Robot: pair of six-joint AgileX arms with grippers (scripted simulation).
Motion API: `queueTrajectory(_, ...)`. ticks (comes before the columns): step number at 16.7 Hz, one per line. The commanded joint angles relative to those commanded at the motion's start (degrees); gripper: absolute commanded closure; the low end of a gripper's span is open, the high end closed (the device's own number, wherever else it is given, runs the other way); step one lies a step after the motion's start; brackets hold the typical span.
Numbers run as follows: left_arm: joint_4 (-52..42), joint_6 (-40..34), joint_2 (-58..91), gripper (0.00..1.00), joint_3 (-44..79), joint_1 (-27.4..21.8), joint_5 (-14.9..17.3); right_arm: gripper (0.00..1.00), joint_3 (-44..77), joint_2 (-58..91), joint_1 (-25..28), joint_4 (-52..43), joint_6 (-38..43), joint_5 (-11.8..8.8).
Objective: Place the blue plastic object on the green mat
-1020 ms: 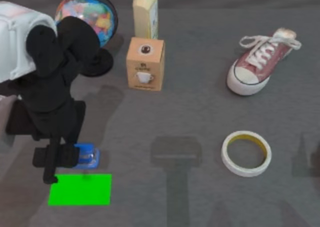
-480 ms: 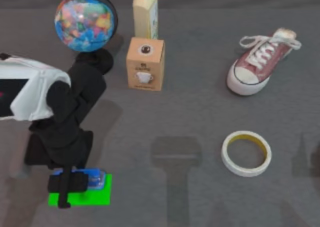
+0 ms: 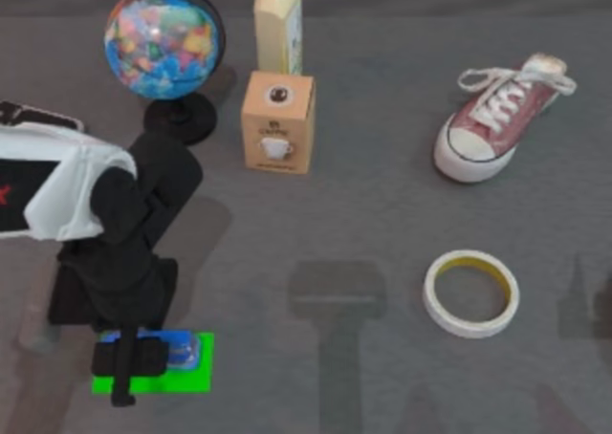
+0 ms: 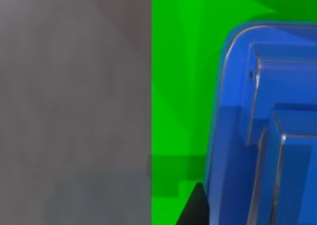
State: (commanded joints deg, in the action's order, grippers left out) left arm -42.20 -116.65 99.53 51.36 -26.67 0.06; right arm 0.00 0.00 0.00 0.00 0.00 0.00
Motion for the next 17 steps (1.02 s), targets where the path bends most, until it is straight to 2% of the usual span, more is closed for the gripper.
queueTrajectory(11, 0.00, 0.00, 0.00, 0.02, 0.00, 0.00, 0.00, 0.00, 0.00, 0.00, 0.00, 0.00, 0.00, 0.00)
queueTrajectory(17, 0.00, 0.00, 0.00, 0.00, 0.00, 0.00, 0.00, 0.00, 0.00, 0.00, 0.00, 0.00, 0.00, 0.00)
